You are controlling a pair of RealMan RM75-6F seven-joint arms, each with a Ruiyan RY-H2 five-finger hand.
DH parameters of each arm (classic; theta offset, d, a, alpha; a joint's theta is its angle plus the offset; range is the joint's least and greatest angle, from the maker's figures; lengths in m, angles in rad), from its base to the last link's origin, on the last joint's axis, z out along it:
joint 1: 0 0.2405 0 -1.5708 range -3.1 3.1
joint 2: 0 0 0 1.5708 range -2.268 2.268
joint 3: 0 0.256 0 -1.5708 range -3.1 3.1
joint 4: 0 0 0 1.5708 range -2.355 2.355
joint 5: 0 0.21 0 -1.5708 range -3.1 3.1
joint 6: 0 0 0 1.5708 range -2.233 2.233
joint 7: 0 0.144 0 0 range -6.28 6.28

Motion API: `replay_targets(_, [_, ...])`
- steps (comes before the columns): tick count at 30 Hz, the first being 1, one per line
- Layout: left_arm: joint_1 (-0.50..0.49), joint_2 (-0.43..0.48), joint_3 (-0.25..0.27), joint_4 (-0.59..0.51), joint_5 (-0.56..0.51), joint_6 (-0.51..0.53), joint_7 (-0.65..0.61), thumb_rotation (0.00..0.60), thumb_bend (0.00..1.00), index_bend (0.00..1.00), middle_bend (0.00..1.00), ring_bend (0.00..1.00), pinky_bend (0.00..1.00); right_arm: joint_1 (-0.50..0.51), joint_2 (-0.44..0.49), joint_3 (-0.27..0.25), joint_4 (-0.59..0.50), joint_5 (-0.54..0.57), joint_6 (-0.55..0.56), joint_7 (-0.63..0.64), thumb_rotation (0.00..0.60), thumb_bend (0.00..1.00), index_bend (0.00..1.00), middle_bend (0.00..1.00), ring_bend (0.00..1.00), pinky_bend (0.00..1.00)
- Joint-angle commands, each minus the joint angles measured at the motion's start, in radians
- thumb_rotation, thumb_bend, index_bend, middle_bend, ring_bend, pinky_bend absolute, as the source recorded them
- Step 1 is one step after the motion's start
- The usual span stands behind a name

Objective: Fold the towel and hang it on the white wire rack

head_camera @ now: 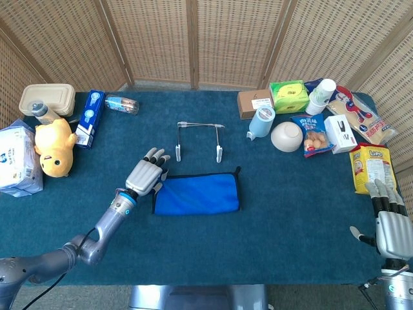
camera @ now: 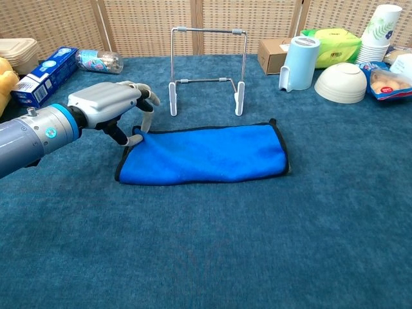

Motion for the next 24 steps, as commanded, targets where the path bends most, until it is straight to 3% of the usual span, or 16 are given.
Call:
replay_targets(1, [-0.001,-0.001,-0.001,0.001,-0.01,-0.009,0.007,0.6,0.48,0.5,0.16,0.0,0.0,-0.002,0.001,0.001,-0.001,0.0,0.002,0.003,0.6,0.11,0.0,0.02,0.0,0.0])
replay_targets(6, [0.007,0.016,-0.008,-0.026,-0.026,-0.002,0.02,0.6,0.45,0.31,0.12,0.0,0.0,-0.004,0.0,0.002,-0.001,-0.002,0.004,0.006,0.6,0.11,0.0,0.02,0.0,0.0])
replay_targets(11, [0.018,0.039,-0.012,-0.061,-0.034,0.012,0.022,0.6,0.42,0.19,0.1,0.0,0.0,-0.003,-0.002,0.003,-0.002,-0.006,0.004,0.007,0.6,0.11,0.0,0.02,0.0,0.0])
replay_targets(19, [0.05,0.095,0.002,-0.156,-0.013,0.057,-0.013,0.6,0.42,0.2,0.1,0.0,0.0,-0.004,-0.004,0.005,-0.004,-0.01,0.009,0.007,0.6,0.11,0.0,0.02,0.0,0.0])
replay_targets(24, [0.077,0.152,0.047,-0.239,0.043,0.091,-0.027,0.6,0.42,0.26,0.1,0.0,0.0,0.0,-0.009,0.006,-0.005,-0.015,0.006,0.003,0.6,0.11,0.0,0.02,0.0,0.0])
